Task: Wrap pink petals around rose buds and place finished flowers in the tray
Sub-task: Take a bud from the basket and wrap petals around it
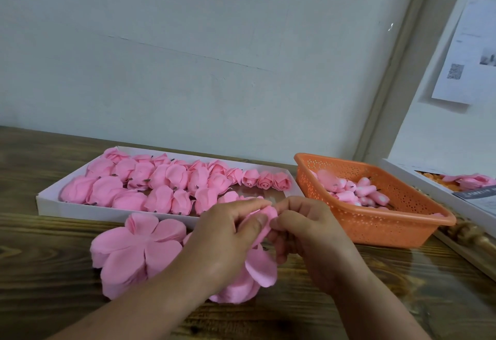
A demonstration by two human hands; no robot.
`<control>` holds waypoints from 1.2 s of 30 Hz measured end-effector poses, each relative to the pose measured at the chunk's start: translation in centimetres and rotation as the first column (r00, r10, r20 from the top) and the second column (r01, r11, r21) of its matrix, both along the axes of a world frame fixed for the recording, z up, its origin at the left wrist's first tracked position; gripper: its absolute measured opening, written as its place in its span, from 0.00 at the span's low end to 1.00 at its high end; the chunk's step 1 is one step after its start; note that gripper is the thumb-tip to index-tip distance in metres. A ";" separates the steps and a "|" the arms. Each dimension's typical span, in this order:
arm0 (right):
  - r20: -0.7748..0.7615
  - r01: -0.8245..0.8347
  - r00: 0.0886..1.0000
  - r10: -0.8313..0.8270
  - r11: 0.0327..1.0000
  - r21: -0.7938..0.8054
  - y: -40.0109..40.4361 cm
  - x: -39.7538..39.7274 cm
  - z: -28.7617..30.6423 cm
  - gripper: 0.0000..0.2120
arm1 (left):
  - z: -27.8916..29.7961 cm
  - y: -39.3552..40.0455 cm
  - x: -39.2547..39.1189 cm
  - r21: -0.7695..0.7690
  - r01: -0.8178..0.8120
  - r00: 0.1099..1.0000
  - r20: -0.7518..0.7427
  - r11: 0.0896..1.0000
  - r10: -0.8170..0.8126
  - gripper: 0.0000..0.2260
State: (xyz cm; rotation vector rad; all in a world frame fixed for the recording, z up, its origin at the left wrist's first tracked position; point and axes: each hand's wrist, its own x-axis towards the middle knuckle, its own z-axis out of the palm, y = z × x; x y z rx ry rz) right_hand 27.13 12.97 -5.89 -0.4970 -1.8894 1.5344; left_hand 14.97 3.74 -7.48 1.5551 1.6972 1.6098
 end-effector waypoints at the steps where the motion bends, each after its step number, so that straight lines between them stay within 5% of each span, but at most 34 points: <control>1: 0.001 -0.001 1.000 0.001 1.000 0.005 0.0 0.0 0.0 0.04 | -0.1 0.0 0.0 0.001 -0.023 1.000 -0.019 1.000 0.023 0.15; 8: 0.010 0.060 0.998 -0.060 0.998 0.006 -0.2 0.0 -0.1 0.09 | -0.1 0.0 0.1 0.014 -0.044 0.988 -0.146 0.999 0.045 0.15; 13: -0.012 0.078 0.997 -0.078 0.997 -0.009 -0.2 0.1 -0.1 0.02 | 0.0 0.1 -0.4 -0.060 0.003 1.000 0.022 0.998 -0.002 0.03; 21: -0.018 -0.018 1.000 0.017 0.999 -0.051 0.1 0.4 0.4 0.09 | 0.4 0.3 -0.3 -0.163 0.117 0.902 0.431 0.980 -0.036 0.05; 24: 0.002 -0.063 0.998 0.064 0.996 -0.060 -0.1 0.6 0.7 0.03 | 0.6 0.2 -0.4 -0.180 0.173 0.870 0.489 0.968 -0.065 0.05; 28: -0.017 0.000 1.000 0.000 0.999 -0.033 -0.1 0.5 0.7 0.10 | 0.8 0.1 -0.6 -0.200 0.220 0.854 0.512 0.955 -0.090 0.08; 32: -0.014 0.027 1.000 -0.028 0.999 -0.044 0.0 0.9 1.1 0.16 | 1.5 0.0 -1.7 -0.141 0.480 0.596 0.777 0.866 -0.204 0.08; 36: -0.034 -0.029 0.999 0.026 0.994 -0.103 0.0 1.4 1.8 0.13 | 1.6 -0.6 -2.8 0.014 0.673 0.410 0.825 0.740 -0.389 0.16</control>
